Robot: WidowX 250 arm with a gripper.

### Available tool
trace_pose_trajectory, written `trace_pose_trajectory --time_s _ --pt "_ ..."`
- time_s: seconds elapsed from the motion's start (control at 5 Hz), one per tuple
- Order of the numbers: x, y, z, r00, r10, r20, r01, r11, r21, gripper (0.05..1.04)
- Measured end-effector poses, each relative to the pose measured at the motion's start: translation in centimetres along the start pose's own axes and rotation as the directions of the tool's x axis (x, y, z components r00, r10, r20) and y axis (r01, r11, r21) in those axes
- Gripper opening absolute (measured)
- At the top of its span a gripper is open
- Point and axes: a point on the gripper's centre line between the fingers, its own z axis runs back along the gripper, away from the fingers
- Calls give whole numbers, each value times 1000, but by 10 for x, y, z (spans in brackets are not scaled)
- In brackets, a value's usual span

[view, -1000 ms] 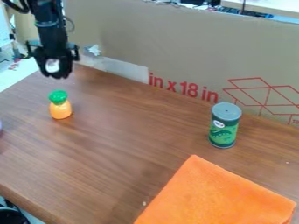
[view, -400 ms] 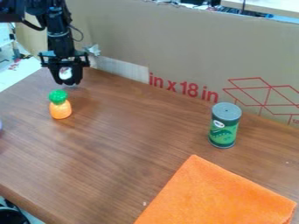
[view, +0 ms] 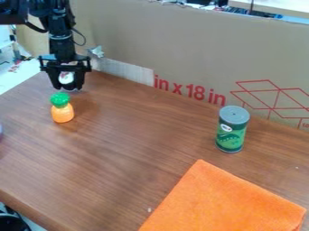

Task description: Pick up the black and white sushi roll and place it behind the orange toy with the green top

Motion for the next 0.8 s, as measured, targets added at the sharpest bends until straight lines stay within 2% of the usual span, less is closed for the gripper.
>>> trace_pose_trajectory --time_s 0.2,0.4,0.6,0.8 --pt "-2 -5 0 1000 9 -9 -9 1000 0 1014" --pt "-9 -6 -7 999 13 -41 -13 1000 -8 1010" --pt "-12 -7 0 999 -5 -54 4 1000 -19 1009" --pt "-17 2 42 999 -22 -22 23 999 29 1009"
